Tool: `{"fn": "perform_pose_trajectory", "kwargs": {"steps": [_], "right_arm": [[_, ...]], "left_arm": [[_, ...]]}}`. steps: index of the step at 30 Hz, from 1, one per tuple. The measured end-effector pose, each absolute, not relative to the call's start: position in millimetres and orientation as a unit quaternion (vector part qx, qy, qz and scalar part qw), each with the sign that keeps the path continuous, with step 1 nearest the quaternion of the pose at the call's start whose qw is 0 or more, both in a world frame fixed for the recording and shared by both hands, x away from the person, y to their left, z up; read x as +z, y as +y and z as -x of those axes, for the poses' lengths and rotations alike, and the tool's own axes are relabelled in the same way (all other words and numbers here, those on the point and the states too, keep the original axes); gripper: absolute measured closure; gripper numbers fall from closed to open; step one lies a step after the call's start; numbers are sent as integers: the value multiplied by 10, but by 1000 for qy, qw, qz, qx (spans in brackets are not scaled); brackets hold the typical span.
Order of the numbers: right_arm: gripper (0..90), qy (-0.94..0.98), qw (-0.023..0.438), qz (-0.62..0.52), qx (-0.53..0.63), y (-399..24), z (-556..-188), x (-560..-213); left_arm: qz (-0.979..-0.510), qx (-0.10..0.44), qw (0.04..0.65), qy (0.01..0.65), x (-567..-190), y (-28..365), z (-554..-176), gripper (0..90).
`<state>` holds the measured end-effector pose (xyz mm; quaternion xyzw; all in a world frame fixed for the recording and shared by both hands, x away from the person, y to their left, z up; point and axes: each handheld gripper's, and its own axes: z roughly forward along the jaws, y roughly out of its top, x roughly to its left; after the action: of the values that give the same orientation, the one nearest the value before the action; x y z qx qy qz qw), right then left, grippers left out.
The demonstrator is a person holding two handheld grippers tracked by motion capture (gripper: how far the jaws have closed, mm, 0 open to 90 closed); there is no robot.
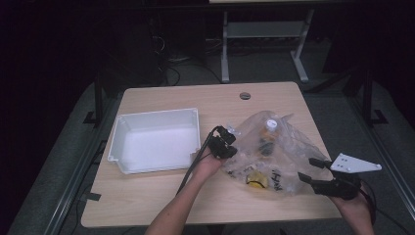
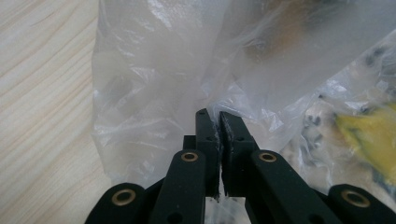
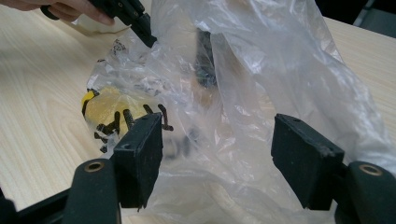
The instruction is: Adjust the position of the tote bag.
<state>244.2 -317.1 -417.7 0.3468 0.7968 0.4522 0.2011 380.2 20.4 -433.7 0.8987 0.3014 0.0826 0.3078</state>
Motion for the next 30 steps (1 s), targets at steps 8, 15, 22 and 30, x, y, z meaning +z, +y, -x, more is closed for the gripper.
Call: {"fn": "perform_pose_trajectory", "kwargs": {"steps": [8,15,22,30], "right_arm": [[334,797,202,-347,452,-3170,-2440,-4175],[334,798,202,-348,449,-3157,-2442,-4179],[334,797,202,-350,448,-3161,-2443,-4182],[333,797,202,-349,449,-3166,-2445,-4182]], "left_arm": [[-896,77,328,289,-4155,376,-3738,702],[-894,68,350,272,-3925,472,-3668,602],[-895,67,362,254,-3740,425,-3650,540],[-898,66,370,230,-3555,249,-3629,506]]}}
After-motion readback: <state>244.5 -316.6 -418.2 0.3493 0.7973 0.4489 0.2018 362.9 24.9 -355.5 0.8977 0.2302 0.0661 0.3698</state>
